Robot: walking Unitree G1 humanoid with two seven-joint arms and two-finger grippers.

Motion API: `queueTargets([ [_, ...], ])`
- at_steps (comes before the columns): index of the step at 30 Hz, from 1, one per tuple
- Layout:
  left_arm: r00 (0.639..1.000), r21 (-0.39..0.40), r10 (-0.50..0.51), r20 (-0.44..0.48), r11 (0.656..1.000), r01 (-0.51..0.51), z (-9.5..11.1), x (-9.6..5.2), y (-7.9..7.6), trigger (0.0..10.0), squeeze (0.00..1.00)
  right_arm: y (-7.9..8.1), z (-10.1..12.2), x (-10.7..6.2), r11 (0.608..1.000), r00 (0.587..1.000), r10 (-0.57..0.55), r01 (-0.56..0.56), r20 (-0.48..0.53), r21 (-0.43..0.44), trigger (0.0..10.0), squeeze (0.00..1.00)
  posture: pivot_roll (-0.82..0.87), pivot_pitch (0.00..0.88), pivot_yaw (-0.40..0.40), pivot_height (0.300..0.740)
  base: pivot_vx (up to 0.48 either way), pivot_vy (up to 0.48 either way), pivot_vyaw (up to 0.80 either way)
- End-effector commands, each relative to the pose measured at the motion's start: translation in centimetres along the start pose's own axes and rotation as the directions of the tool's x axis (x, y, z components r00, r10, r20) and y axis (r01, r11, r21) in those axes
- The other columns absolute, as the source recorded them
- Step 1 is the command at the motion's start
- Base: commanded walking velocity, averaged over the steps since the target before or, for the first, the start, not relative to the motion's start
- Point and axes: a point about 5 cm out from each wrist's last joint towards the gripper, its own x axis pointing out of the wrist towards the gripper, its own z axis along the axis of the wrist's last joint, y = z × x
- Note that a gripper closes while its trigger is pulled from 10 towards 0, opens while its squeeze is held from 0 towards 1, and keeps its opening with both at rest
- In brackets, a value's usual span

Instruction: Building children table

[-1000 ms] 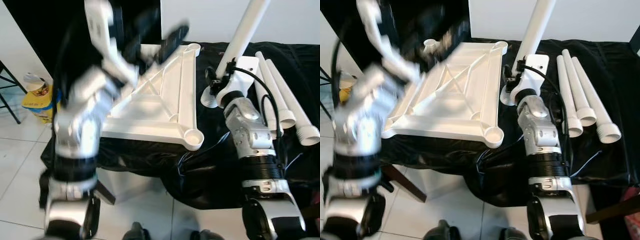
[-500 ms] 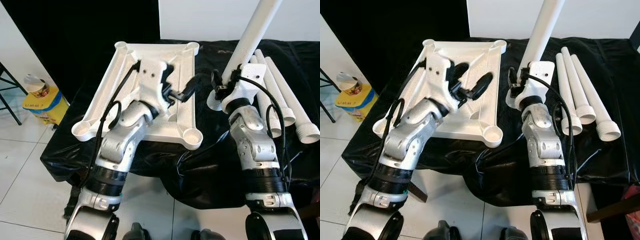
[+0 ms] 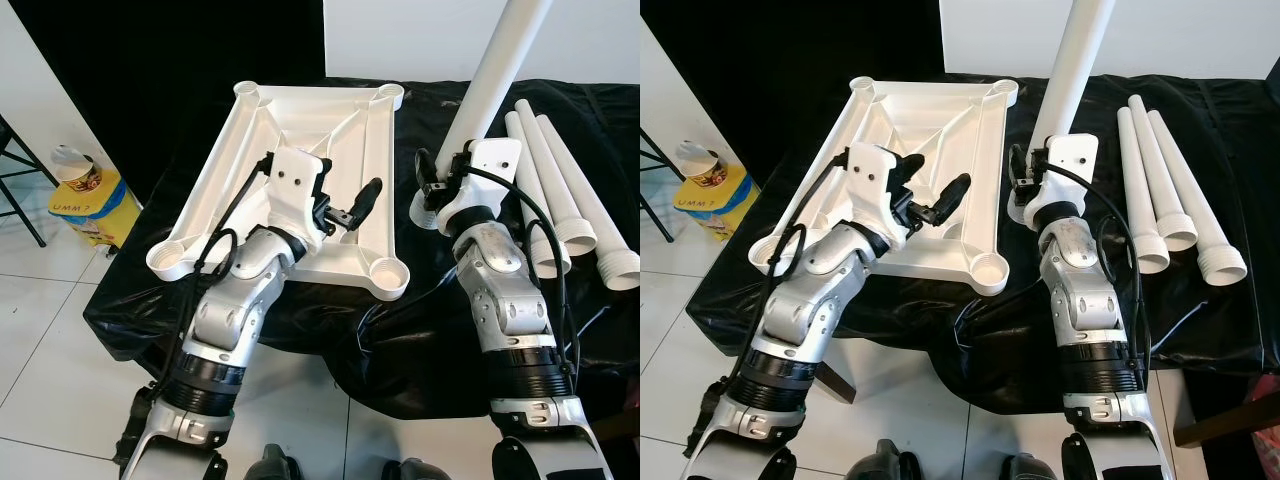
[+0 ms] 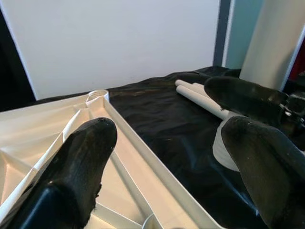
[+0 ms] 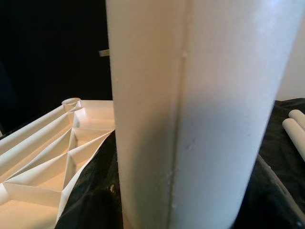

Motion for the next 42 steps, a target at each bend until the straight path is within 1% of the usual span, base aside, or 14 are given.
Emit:
queueTargets([
  [1,0.992,0.047,-0.123,-0.008,0.991,0.123,-0.2,-0.3,-1.0,10.0,0.00,0.1,0.4,-0.2,1.000,1.000,0.010,-0.010,0.027,-0.012,10.0,0.00,0.01,0.082,0.036,0.740,0.000,0.000,0.00],
  [2,0.973,0.121,-0.225,-0.054,0.966,0.231,-1.2,-1.2,-2.1,10.0,0.00,0.2,0.3,-0.2,0.999,0.999,0.022,-0.021,0.026,-0.029,10.0,0.00,0.01,0.084,0.037,0.740,0.000,0.000,0.00],
  [4,0.965,0.140,-0.254,-0.065,0.955,0.261,-1.4,-1.5,-2.4,10.0,0.00,0.2,0.3,-0.2,0.999,0.999,0.026,-0.026,0.027,-0.034,10.0,0.00,0.01,0.084,0.037,0.740,0.000,0.000,0.00],
  [6,0.959,0.134,-0.274,-0.077,0.950,0.282,-1.7,-1.8,-2.6,10.0,0.00,0.3,0.4,-0.2,0.999,0.999,0.032,-0.031,0.029,-0.040,10.0,0.00,0.01,0.088,0.037,0.740,0.000,0.000,0.00],
  [8,0.941,0.078,-0.323,-0.100,0.940,0.331,-2.2,-2.7,-2.8,10.0,0.00,0.3,0.3,-0.5,0.998,0.999,0.042,-0.041,0.033,-0.041,10.0,0.00,0.00,0.094,0.040,0.740,0.000,0.000,0.00],
  [11,0.941,0.078,-0.323,-0.100,0.940,0.331,-2.2,-2.7,-2.8,10.0,0.00,0.3,0.3,-0.5,0.998,0.999,0.042,-0.041,0.033,-0.041,10.0,0.00,0.00,0.094,0.040,0.740,0.000,0.000,0.00],
  [12,0.935,0.051,-0.338,-0.106,0.937,0.345,-2.4,-3.0,-2.8,10.0,0.00,0.4,0.3,-0.8,0.998,0.998,0.046,-0.045,0.034,-0.039,10.0,0.00,0.00,0.095,0.040,0.740,0.000,0.000,0.00],
  [15,0.931,0.031,-0.348,-0.111,0.935,0.354,-2.6,-3.3,-3.0,10.0,0.00,0.5,0.1,-1.2,0.998,0.998,0.053,-0.052,0.037,-0.033,10.0,0.00,0.00,0.097,0.041,0.740,0.000,0.000,0.00],
  [18,0.923,-0.033,-0.368,-0.110,0.930,0.367,-2.8,-3.9,-3.4,10.0,0.00,1.2,-0.8,-3.0,0.996,0.995,0.091,-0.091,0.033,-0.020,10.0,0.00,-0.01,0.102,0.042,0.740,0.000,0.000,0.00],
  [19,0.923,-0.033,-0.368,-0.110,0.930,0.367,-2.8,-3.9,-3.4,10.0,0.00,1.2,-0.8,-3.0,0.996,0.995,0.091,-0.091,0.033,-0.020,10.0,0.00,-0.01,0.102,0.042,0.740,0.000,0.000,0.00],
  [23,0.916,-0.066,-0.385,-0.115,0.923,0.379,-3.1,-4.8,-3.1,10.0,0.00,1.9,-1.7,-4.4,0.991,0.990,0.136,-0.136,0.024,-0.013,10.0,0.00,-0.01,0.103,0.044,0.740,0.000,0.000,0.00],
  [34,0.926,-0.093,-0.353,-0.135,0.935,0.342,-3.3,-5.4,-1.8,10.0,0.00,2.9,-3.3,-5.5,0.972,0.972,0.237,-0.237,0.006,-0.012,10.0,0.00,-0.02,0.099,0.039,0.740,0.000,0.000,0.00],
  [39,0.927,-0.088,-0.344,-0.150,0.939,0.334,-3.4,-5.7,-1.6,10.0,0.00,3.3,-4.0,-6.0,0.964,0.964,0.267,-0.267,-0.009,0.007,10.0,0.00,-0.01,0.098,0.035,0.740,0.000,0.000,0.00],
  [42,0.927,-0.069,-0.332,-0.175,0.943,0.325,-3.7,-5.9,-1.5,10.0,0.00,3.3,-5.3,-6.5,0.960,0.959,0.280,-0.279,-0.034,0.032,10.0,0.00,-0.01,0.097,0.032,0.740,0.000,0.000,0.00],
])
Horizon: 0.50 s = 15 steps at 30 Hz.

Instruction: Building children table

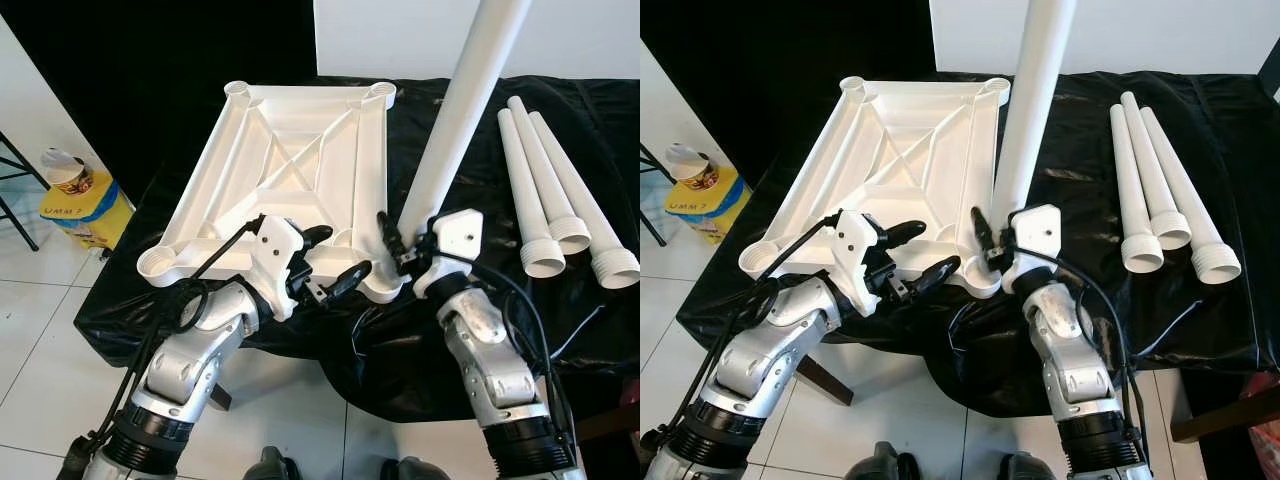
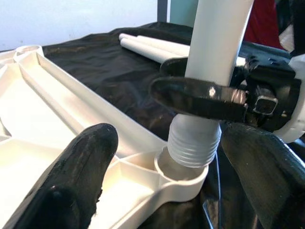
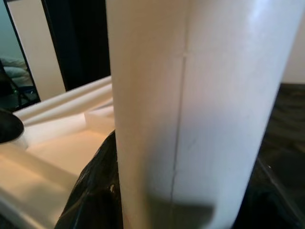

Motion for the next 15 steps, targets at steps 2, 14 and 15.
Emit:
queueTargets([
  [2,0.998,0.025,-0.055,-0.041,0.998,0.056,-0.5,-0.3,-0.2,10.0,0.00,0.2,-0.3,-0.2,1.000,1.000,0.014,-0.014,0.019,0.026,10.0,0.00,0.00,0.096,0.031,0.740,0.000,0.000,0.00],
  [14,0.990,0.038,0.075,-0.116,0.997,-0.071,-1.7,-0.4,2.1,10.0,0.00,-1.2,2.5,0.2,0.992,0.981,-0.108,0.096,0.159,0.080,10.0,0.00,-0.01,0.098,0.032,0.740,0.000,0.000,0.00],
  [15,0.990,0.030,0.083,-0.113,0.996,-0.080,-1.6,-0.4,2.2,10.0,0.00,-1.2,2.5,0.2,0.992,0.981,-0.113,0.102,0.161,0.073,10.0,0.00,-0.01,0.098,0.032,0.740,0.000,0.000,0.00],
])
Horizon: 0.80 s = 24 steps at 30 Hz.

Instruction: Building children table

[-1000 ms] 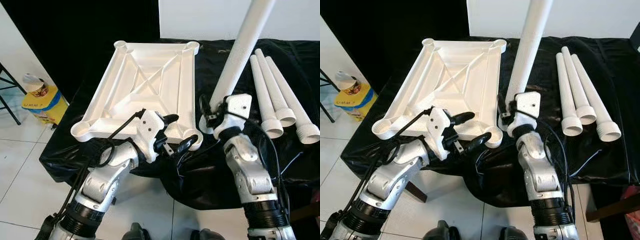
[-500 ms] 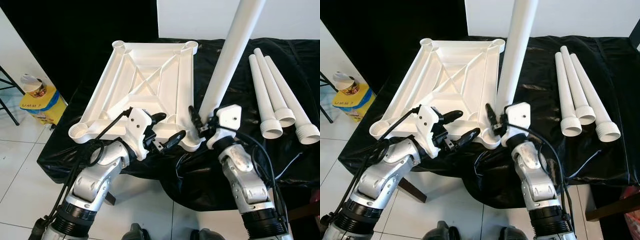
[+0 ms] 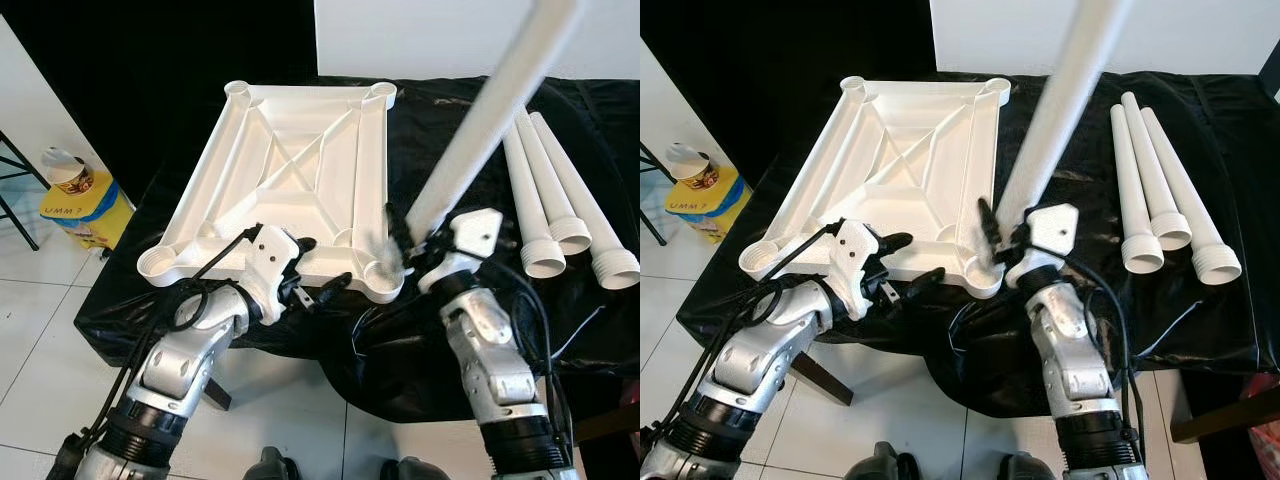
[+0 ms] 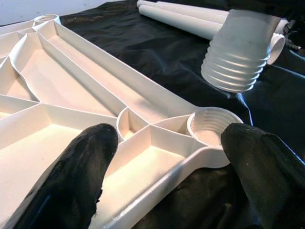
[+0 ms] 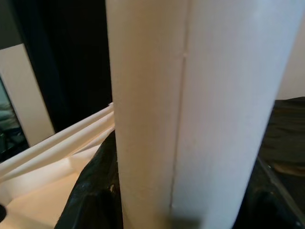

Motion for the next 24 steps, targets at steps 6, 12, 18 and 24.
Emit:
queueTargets([
  [6,0.993,-0.059,0.110,0.037,0.992,-0.107,0.4,0.0,1.4,10.0,0.00,-0.6,0.6,-0.2,0.998,0.998,-0.051,0.052,0.043,-0.021,10.0,0.00,-0.02,0.096,0.041,0.740,0.000,0.000,0.00],
  [12,0.979,-0.106,0.195,0.067,0.977,-0.187,0.8,-0.1,2.8,10.0,0.00,-1.1,0.7,-0.1,0.996,0.996,-0.076,0.078,0.039,-0.034,10.0,0.00,-0.03,0.091,0.047,0.740,0.000,0.000,-0.15],
  [18,0.964,-0.124,0.252,0.081,0.963,-0.241,1.1,-0.3,3.9,10.0,0.00,-1.4,0.7,0.0,0.996,0.996,-0.086,0.087,0.036,-0.036,10.0,0.00,-0.04,0.077,0.043,0.740,0.000,0.000,-0.69],
  [24,0.942,-0.158,0.313,0.119,0.943,-0.293,1.6,-0.6,5.0,10.0,0.00,-1.6,0.8,0.2,0.995,0.996,-0.087,0.088,0.037,-0.044,10.0,0.00,-0.04,0.069,0.035,0.740,0.000,0.000,-0.80],
])
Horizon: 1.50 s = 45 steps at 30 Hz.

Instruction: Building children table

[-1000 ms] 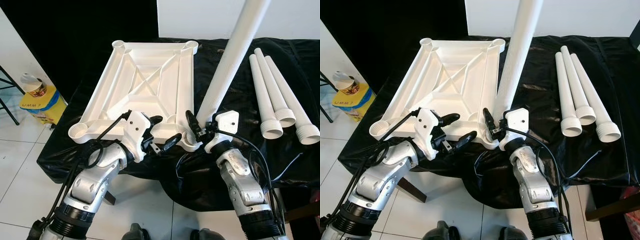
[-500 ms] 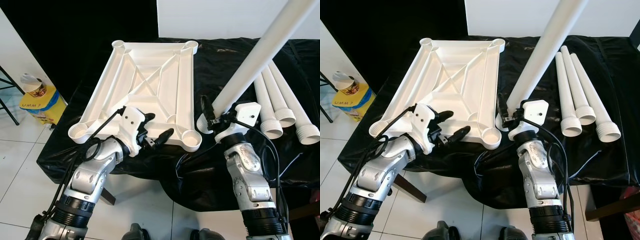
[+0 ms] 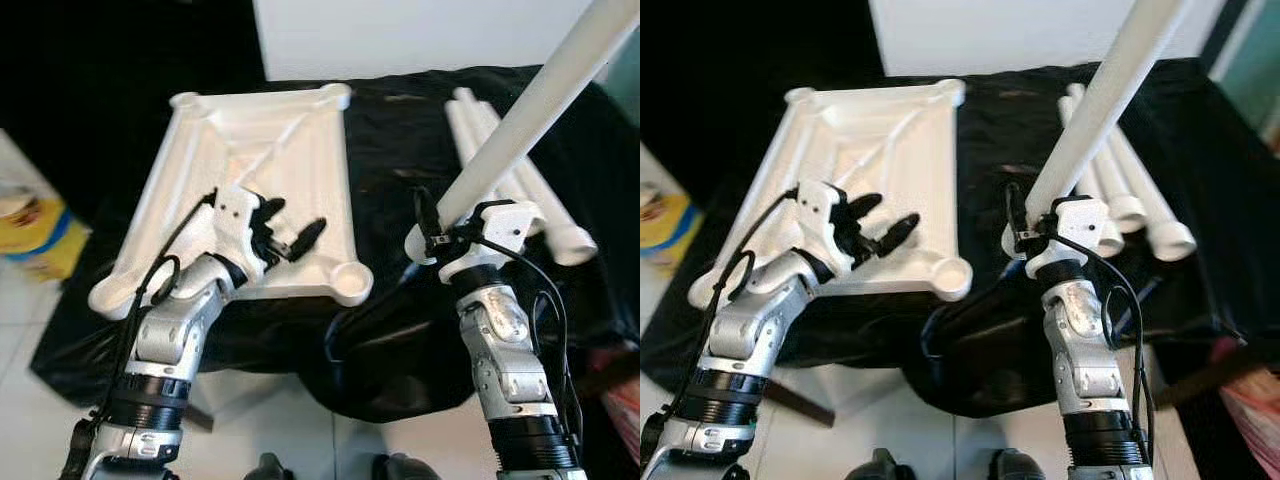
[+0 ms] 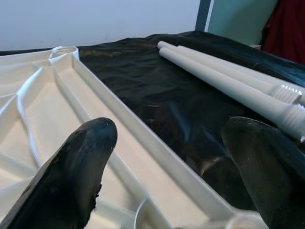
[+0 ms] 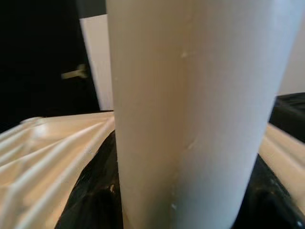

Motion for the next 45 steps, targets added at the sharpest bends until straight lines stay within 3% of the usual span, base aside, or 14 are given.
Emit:
queueTargets([
  [1,1.000,-0.015,0.030,-0.004,0.999,-0.030,-0.3,-0.2,0.5,10.0,0.00,0.2,0.1,0.2,1.000,1.000,0.008,-0.008,0.004,0.006,10.0,0.00,-0.04,0.068,0.035,0.740,0.000,0.000,-0.80],
  [6,0.998,-0.049,0.060,-0.007,0.997,-0.060,-0.4,-0.3,1.1,10.0,0.00,0.5,0.2,0.4,1.000,1.000,0.024,-0.025,0.012,0.015,10.0,0.00,-0.04,0.061,0.030,0.740,0.000,0.000,-0.74],
  [18,0.997,-0.067,0.073,-0.009,0.995,-0.074,-0.6,-0.4,1.3,10.0,0.00,0.9,0.3,0.4,0.998,0.998,0.055,-0.056,0.026,0.029,10.0,0.00,-0.04,0.056,0.024,0.740,0.000,0.000,0.00],
  [33,0.997,-0.060,0.078,-0.018,0.995,-0.079,-0.6,-0.4,1.6,10.0,0.00,0.9,0.1,0.5,0.998,0.998,0.058,-0.059,0.022,0.033,10.0,0.00,-0.04,0.051,0.025,0.740,0.000,0.363,0.00],
  [45,0.998,0.010,0.053,-0.019,0.999,-0.053,-0.3,-0.2,1.1,10.0,0.00,0.7,-0.2,0.5,0.998,0.999,0.042,-0.042,0.007,0.039,10.0,0.00,-0.04,0.056,0.026,0.740,0.000,0.064,-0.23],
])
